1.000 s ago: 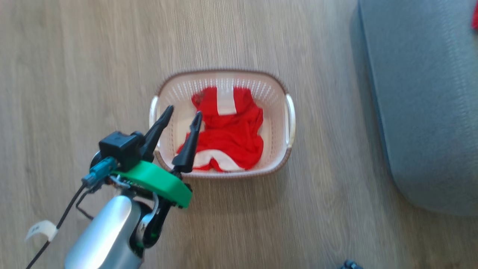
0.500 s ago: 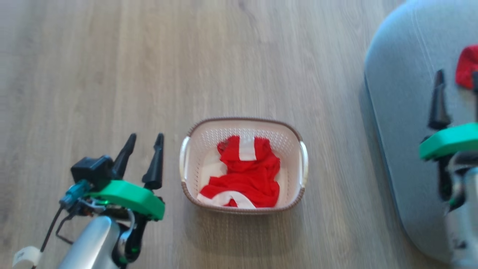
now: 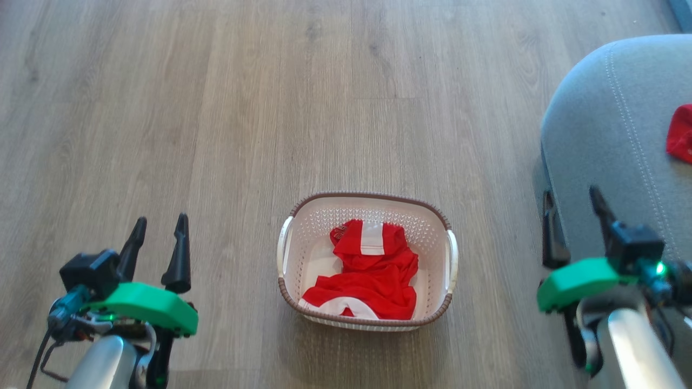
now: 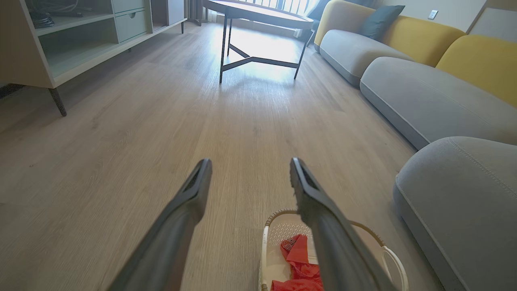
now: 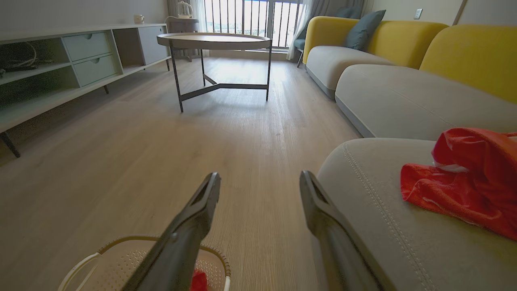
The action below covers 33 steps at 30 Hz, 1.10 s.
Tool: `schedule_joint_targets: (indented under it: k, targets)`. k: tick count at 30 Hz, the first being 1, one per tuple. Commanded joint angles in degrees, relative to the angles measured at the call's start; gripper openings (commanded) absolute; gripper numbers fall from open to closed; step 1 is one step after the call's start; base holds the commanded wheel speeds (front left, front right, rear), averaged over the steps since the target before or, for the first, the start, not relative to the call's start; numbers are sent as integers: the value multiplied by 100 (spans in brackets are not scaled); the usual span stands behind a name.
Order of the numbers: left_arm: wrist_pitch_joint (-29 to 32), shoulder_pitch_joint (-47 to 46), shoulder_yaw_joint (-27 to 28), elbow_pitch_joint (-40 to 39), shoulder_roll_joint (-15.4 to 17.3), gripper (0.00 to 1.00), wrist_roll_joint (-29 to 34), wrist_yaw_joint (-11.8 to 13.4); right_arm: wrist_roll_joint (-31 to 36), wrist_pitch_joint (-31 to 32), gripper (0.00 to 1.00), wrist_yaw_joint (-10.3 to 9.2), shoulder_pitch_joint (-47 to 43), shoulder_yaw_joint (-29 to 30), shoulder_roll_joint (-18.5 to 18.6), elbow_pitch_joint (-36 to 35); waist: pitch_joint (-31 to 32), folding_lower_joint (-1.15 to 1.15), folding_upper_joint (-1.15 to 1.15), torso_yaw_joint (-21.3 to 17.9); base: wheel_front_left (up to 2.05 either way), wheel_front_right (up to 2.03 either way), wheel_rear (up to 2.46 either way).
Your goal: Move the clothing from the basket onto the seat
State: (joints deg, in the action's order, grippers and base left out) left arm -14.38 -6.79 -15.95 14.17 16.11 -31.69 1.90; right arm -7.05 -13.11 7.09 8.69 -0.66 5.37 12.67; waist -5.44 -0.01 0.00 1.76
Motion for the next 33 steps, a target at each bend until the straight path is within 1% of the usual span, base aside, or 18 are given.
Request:
schedule_joint_targets:
  k: [1, 9, 15, 18, 23, 29, 33]
  targets:
    - [-61, -119, 326, -111, 65, 100, 102, -54, 76, -94, 100, 40, -54, -126, -68, -101, 8, 1, 0, -21, 0, 0, 0]
    - [-62, -113, 521, -86, -72, 100, 314, -182, 143, -157, 100, 40, -140, -95, -188, -82, -80, 1, 0, -126, 0, 0, 0]
    - [-62, -277, 548, -134, -134, 100, 449, -272, 217, -177, 100, 40, 25, -6, -222, -208, -404, 1, 0, -269, 0, 0, 0]
    - [-62, -475, 490, -178, -173, 100, 504, -300, 234, -183, 100, 40, 185, 79, -233, -341, -764, 1, 0, -346, 0, 0, 0]
    - [32, -995, 289, -246, -215, 100, 625, -381, 265, -186, 100, 40, 505, 265, -244, -684, -1551, 1, 0, -494, 0, 0, 0]
    - [263, -1782, -105, -205, -268, 100, 877, -538, 131, -187, 100, 40, 867, 472, -247, -1037, -2484, 1, 0, -689, 0, 0, 0]
    - [452, -2315, -406, 6, -321, 100, 1086, -623, 14, -188, 100, 40, 1095, 467, -248, -1224, -2983, 1, 0, -881, 0, 0, 0]
